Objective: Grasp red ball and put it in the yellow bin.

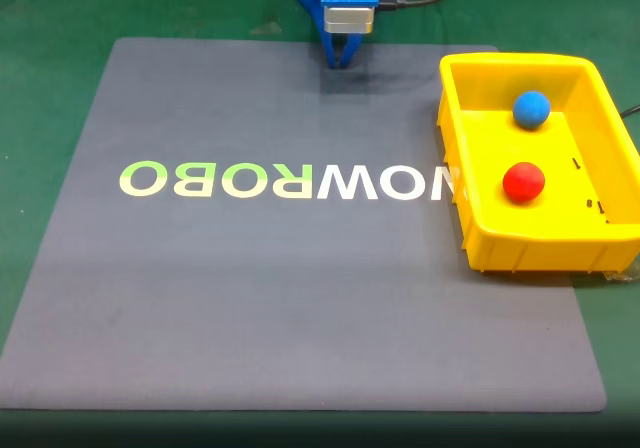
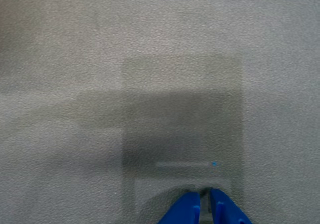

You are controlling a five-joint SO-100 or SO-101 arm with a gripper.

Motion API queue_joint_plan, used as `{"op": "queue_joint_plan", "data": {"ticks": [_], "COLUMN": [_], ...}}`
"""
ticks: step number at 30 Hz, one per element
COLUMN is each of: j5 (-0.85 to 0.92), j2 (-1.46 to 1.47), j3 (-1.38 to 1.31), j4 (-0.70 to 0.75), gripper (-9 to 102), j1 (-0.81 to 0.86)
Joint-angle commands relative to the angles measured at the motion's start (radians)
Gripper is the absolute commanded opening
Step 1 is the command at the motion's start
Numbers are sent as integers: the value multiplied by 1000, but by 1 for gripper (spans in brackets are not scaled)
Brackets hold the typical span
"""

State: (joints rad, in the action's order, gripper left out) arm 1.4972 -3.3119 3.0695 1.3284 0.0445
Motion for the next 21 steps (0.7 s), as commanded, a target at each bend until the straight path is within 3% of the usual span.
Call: {"op": "queue_joint_plan", "data": {"ticks": [1, 21], "j5": [-12, -15], "j2": [-14, -14], "j3": [32, 32], "j4": [0, -2], "gripper": [0, 0], "j1": [15, 15]}}
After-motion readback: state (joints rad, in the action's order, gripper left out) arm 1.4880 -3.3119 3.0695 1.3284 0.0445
